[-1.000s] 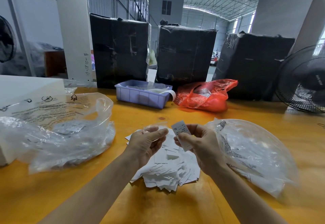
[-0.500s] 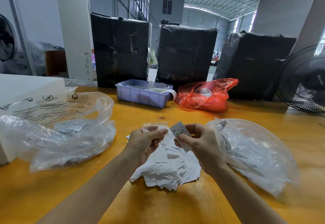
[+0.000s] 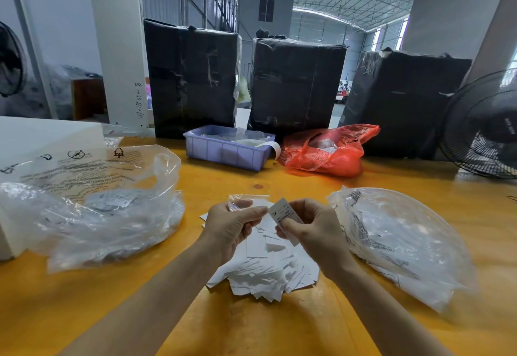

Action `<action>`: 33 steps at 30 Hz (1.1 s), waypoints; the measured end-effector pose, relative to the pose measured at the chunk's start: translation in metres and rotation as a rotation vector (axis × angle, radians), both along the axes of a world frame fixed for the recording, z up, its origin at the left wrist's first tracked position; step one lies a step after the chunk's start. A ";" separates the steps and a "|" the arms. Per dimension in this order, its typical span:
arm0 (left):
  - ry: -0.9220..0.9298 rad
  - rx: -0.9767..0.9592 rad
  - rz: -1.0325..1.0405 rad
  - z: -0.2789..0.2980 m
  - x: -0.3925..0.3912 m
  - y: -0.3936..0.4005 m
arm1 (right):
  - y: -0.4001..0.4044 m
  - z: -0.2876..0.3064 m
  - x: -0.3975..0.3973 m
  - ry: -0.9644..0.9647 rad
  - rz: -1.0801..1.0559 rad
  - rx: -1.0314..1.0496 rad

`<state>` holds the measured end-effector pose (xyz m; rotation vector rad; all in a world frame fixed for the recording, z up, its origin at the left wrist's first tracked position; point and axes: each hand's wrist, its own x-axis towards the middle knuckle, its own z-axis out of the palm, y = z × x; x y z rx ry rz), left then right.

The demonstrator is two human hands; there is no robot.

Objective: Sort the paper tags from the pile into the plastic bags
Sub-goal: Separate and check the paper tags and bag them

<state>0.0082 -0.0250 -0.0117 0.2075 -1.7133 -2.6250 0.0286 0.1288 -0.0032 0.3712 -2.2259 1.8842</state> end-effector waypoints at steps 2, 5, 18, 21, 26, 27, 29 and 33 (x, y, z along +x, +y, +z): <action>0.013 -0.015 -0.003 -0.001 0.000 0.001 | -0.001 0.000 0.000 0.022 -0.019 0.024; 0.035 -0.039 0.002 -0.001 0.000 0.002 | 0.000 0.000 0.001 0.039 -0.026 0.044; 0.074 -0.195 -0.043 0.000 0.002 0.000 | 0.004 0.003 0.000 -0.108 0.211 0.146; 0.074 -0.221 -0.132 0.002 0.003 -0.002 | 0.007 0.004 -0.003 -0.161 0.233 0.078; 0.069 -0.237 -0.159 0.004 0.005 -0.004 | 0.012 0.003 -0.008 -0.094 0.077 0.098; 0.068 -0.230 -0.148 0.005 0.005 -0.003 | 0.013 0.004 -0.008 -0.090 0.075 0.092; 0.072 -0.215 -0.121 0.006 0.006 -0.003 | 0.013 0.005 -0.009 -0.088 0.082 0.089; 0.094 -0.167 -0.073 0.008 0.007 -0.001 | 0.015 0.005 -0.009 -0.120 0.106 0.074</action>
